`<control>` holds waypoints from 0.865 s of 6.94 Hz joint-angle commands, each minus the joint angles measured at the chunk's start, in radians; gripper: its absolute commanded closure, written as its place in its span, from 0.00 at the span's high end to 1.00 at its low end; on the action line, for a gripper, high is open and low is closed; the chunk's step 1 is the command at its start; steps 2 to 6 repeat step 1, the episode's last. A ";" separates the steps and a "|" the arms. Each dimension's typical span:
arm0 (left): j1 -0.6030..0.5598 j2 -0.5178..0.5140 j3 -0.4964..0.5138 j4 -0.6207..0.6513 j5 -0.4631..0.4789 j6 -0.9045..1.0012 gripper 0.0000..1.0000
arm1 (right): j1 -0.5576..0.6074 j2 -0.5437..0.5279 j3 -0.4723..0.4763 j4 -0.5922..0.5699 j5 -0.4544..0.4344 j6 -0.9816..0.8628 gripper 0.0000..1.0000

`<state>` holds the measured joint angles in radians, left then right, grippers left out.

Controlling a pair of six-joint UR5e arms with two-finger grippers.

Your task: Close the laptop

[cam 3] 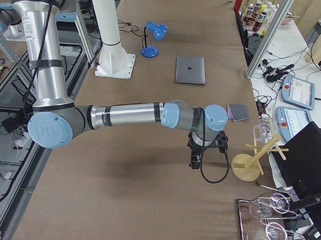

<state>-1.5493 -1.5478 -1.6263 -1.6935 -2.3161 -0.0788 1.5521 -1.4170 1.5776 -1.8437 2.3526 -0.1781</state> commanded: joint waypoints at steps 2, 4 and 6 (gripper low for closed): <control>0.000 0.000 0.000 0.000 0.000 0.001 0.98 | 0.000 0.004 0.001 0.001 -0.001 0.003 1.00; 0.000 0.000 0.000 0.000 0.000 0.001 0.98 | 0.000 0.004 0.001 0.001 -0.001 0.003 1.00; 0.000 0.000 0.000 0.000 0.000 0.001 0.98 | 0.000 0.004 0.001 0.001 -0.001 0.003 1.00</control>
